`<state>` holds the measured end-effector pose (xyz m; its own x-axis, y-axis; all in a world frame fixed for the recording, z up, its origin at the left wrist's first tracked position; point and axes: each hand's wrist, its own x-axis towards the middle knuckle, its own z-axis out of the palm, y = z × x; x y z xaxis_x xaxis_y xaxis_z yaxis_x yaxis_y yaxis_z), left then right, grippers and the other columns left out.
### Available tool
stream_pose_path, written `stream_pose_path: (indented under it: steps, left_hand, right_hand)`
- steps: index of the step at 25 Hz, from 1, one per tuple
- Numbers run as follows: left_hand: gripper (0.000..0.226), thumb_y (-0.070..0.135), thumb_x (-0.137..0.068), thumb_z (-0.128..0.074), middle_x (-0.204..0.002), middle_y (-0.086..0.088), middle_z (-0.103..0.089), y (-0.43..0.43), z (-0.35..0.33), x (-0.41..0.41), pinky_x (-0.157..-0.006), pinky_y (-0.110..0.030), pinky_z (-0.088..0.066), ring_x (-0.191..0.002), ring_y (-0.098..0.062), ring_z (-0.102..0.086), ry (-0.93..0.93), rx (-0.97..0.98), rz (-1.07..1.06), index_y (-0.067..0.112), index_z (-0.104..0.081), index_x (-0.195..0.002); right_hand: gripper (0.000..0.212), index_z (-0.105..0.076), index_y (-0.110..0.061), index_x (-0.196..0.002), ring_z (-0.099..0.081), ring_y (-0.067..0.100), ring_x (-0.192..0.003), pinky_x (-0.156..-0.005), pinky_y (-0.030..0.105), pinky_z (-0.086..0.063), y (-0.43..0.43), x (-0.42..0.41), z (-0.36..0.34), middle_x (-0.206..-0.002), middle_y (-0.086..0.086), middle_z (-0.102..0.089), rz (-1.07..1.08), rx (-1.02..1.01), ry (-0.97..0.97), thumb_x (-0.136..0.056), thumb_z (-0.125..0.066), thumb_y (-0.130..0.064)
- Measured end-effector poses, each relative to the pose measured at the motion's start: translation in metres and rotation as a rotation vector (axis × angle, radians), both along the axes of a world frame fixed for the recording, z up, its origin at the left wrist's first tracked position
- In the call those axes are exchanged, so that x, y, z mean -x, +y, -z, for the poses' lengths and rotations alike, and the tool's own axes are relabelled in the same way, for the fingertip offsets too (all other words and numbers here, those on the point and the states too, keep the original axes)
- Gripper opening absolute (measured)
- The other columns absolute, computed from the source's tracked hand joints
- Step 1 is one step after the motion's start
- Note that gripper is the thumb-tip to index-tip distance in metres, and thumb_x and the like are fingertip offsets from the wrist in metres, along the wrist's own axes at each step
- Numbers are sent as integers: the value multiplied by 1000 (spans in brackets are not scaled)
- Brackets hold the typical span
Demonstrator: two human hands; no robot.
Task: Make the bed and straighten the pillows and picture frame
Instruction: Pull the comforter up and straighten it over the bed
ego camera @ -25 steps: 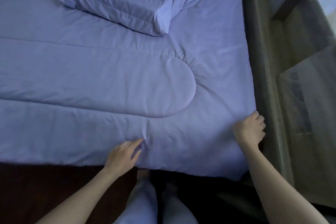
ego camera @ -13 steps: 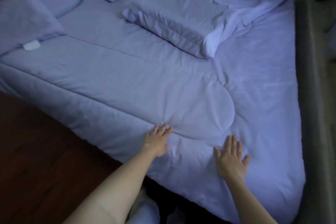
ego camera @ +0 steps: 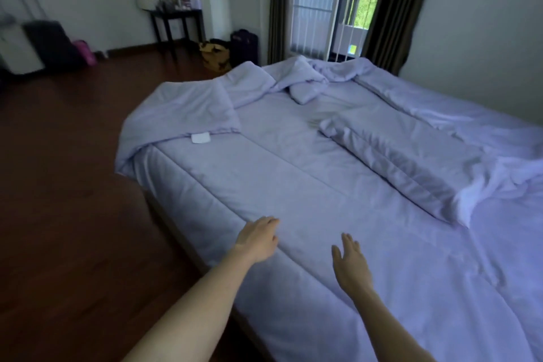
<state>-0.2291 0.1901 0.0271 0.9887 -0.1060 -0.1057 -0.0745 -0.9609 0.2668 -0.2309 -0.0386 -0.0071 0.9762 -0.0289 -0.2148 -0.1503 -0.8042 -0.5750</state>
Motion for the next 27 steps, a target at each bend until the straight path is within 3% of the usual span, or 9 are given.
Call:
stream_pose_path:
  steps: [4,8,10,12,14,17,20,27]
  left_hand:
    - [42,19,-92,-46,-141,-3,-52,113,-30,-18,-104,-33,-41,-125,-24,-51,-111,228,-172,18,-50,-134]
    - [27,13,-90,-50,-113,2,-70,184,-69,-33,-92,-28,-49,-100,-17,-67,-276,568,-319,20,-65,-112]
    - [24,9,-91,-49,-103,-4,-73,207,-90,-41,-86,-28,-53,-86,-14,-69,-301,756,-328,19,-67,-104]
    - [23,7,-93,-48,-98,-7,-74,231,-110,-48,-74,-17,-53,-74,-6,-68,-333,917,-345,21,-66,-99]
    - [24,10,-94,-46,-91,3,-73,252,-126,-59,-66,-12,-50,-72,-1,-68,-356,1058,-374,25,-65,-95]
    - [25,11,-96,-45,-84,8,-72,290,-145,-92,-67,-17,-52,-74,-4,-69,-366,1225,-398,25,-65,-95]
    - [24,10,-97,-43,-86,6,-70,330,-165,-143,-72,-23,-52,-75,-5,-68,-370,1282,-395,21,-64,-99]
    - [26,13,-98,-41,-91,9,-70,415,-176,-261,-77,-25,-50,-84,-9,-67,-263,1073,-325,25,-63,-102]
  right_hand:
    - [42,-45,-11,-140,-44,22,-133,-107,29,-33,134,-39,-45,-143,6,-49,-44,-372,-204,-99,-45,-19]
    - [30,-57,-21,-126,-58,5,-112,-88,16,-42,230,-70,-90,-120,-4,-67,-92,-636,-328,-97,-48,-17]
    - [27,-60,-25,-119,-60,-1,-102,-87,20,-48,264,-88,-111,-111,-8,-69,-123,-715,-367,-95,-49,-18]
    - [24,-63,-27,-111,-64,5,-99,-86,30,-52,294,-107,-128,-104,-8,-71,-144,-830,-359,-93,-49,-20]
    - [21,-67,-26,-102,-69,14,-92,-79,35,-55,315,-125,-141,-94,-4,-73,-169,-963,-331,-91,-50,-21]
    - [20,-70,-25,-93,-71,22,-83,-70,33,-58,346,-166,-154,-84,1,-74,-203,-1084,-318,-90,-50,-23]
    - [20,-70,-24,-91,-71,22,-74,-63,28,-56,384,-217,-169,-78,0,-73,-232,-1135,-351,-93,-50,-23]
    - [18,-68,-19,-94,-69,20,-72,-65,31,-57,458,-327,-199,-76,0,-71,-159,-1177,-393,-94,-50,-19]
